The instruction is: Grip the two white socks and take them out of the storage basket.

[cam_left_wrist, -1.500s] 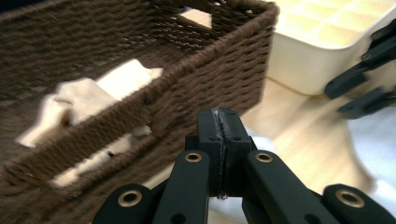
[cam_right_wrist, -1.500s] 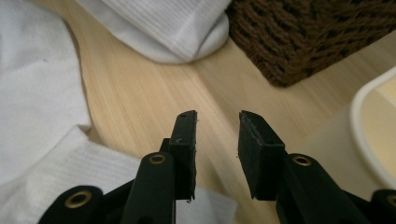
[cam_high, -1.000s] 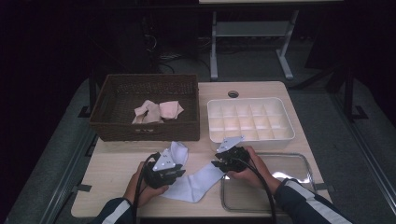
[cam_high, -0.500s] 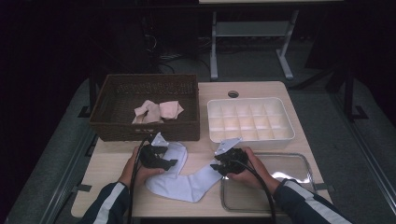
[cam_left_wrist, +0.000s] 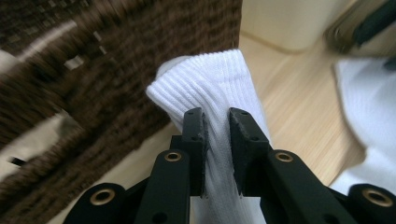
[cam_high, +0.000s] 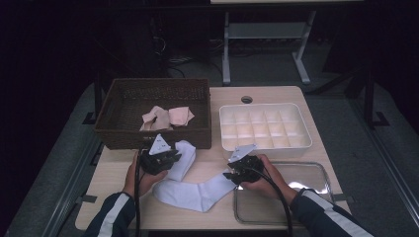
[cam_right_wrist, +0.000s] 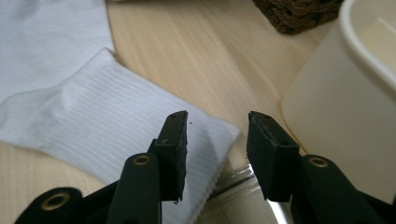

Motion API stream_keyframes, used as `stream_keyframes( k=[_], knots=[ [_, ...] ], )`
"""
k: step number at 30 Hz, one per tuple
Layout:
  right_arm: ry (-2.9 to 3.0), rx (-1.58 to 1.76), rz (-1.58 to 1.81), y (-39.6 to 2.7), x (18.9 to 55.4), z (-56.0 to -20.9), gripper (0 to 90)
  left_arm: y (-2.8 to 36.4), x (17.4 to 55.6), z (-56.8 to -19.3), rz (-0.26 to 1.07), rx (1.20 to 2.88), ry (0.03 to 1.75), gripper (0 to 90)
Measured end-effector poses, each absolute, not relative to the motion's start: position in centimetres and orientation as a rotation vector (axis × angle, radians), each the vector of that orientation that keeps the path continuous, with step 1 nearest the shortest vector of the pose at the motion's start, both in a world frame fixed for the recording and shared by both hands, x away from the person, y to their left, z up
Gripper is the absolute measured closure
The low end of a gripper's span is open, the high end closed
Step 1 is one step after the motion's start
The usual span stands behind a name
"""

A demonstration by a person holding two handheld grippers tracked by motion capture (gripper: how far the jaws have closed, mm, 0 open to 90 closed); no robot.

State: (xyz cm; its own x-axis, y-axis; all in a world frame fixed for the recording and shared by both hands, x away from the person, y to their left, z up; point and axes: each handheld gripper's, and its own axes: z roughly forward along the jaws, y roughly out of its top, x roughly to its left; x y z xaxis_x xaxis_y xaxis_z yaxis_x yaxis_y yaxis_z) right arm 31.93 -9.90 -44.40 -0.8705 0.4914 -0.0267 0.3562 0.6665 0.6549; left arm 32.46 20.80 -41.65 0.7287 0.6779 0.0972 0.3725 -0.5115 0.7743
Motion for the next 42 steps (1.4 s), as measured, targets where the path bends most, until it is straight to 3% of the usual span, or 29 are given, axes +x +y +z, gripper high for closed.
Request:
stream_keyframes(
  k=[14,17,19,22,33,42],
  knots=[
    [2.790,0.573,0.922,-9.2,31.6,-45.3,53.1,20.7,34.1,-45.4,0.383,2.294,0.890,55.1],
    [2.794,0.559,0.906,-9.1,31.6,-45.5,53.2,21.0,34.1,-45.6,0.346,2.295,0.881,66.2],
    [2.796,0.558,0.907,-9.1,31.6,-45.5,52.8,21.0,34.0,-45.5,0.369,2.316,0.870,79.1],
    [2.798,0.571,0.907,-9.2,31.6,-45.5,52.7,21.1,33.8,-45.2,0.392,2.295,0.851,88.0],
    [2.801,0.589,0.911,-9.1,31.8,-45.7,52.1,21.0,32.4,-42.1,0.441,2.146,0.790,89.7],
    [2.716,0.628,1.056,-9.6,31.6,-44.2,50.4,15.6,28.8,-40.5,0.393,2.166,0.537,89.2]
  ],
)
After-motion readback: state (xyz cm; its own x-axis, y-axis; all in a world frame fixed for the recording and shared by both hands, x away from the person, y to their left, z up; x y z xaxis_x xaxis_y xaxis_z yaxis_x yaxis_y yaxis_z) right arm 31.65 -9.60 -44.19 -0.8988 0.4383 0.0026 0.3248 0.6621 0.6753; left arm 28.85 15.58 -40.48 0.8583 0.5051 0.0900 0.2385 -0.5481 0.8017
